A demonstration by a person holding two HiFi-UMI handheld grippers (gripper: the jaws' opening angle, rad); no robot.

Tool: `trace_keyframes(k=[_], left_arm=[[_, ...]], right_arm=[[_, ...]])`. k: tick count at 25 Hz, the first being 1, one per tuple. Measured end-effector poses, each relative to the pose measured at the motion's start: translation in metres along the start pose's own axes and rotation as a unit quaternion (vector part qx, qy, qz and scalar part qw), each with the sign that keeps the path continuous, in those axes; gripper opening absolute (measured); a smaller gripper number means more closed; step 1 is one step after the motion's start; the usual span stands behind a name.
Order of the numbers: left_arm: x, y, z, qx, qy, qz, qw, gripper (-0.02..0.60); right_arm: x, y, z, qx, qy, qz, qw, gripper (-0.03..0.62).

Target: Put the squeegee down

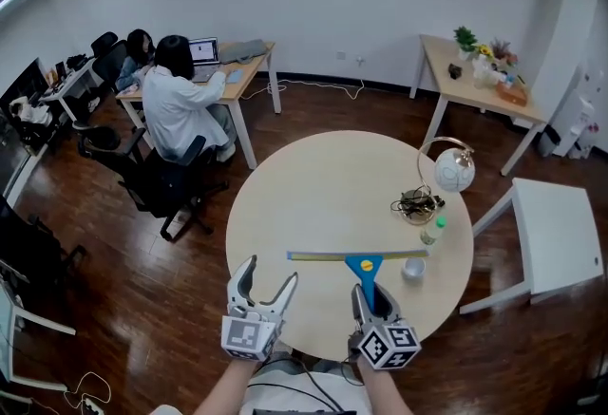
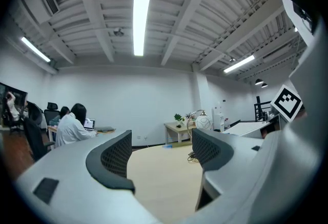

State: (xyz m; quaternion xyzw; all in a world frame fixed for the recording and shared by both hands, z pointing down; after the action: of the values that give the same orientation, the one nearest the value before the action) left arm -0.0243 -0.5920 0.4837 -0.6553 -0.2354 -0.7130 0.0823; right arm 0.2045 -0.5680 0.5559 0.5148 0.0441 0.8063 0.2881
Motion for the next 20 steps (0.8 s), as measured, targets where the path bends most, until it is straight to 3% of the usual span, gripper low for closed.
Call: trace_keyframes(k=[5,11,17,20], left_arm=[[0.026,0.023,-0.016,0.040,-0.003,-0.033,0.9986,0.360],[0.040,0.033,-0.051,0.048,-0.008,-0.056,0.9973,0.360],[0.061,0.037,-0.078,0.039,-0.025,-0.090,0.9949,0.360],[0.071,0.037,-0.089,0.030,-0.025,-0.103,0.9939,0.360]], right_arm=[[0.027,0.050,0.011,0.036,0.002,-0.030,0.999,0.161],[0.048,0.135,0.029,0.068,0.000,-0.045,0.997,0.161],[0.052,0.231,0.092,0.131,0.003,-0.067,0.989,0.161],[0.061,0.270,0.132,0.163,0.038,-0.089,0.982,0.163]])
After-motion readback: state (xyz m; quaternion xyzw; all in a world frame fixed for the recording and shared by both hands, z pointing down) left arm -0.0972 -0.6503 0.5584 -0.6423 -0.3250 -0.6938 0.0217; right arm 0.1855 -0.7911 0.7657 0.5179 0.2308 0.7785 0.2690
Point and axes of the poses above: the fingertips, and each gripper's own axes: y forward along the fingers, z to its right, x out of its underside, the point moved 5 cm from there along -y, backward along the fingers, and after that the axes turned 11 degrees about -z, right-handed, at the moved point
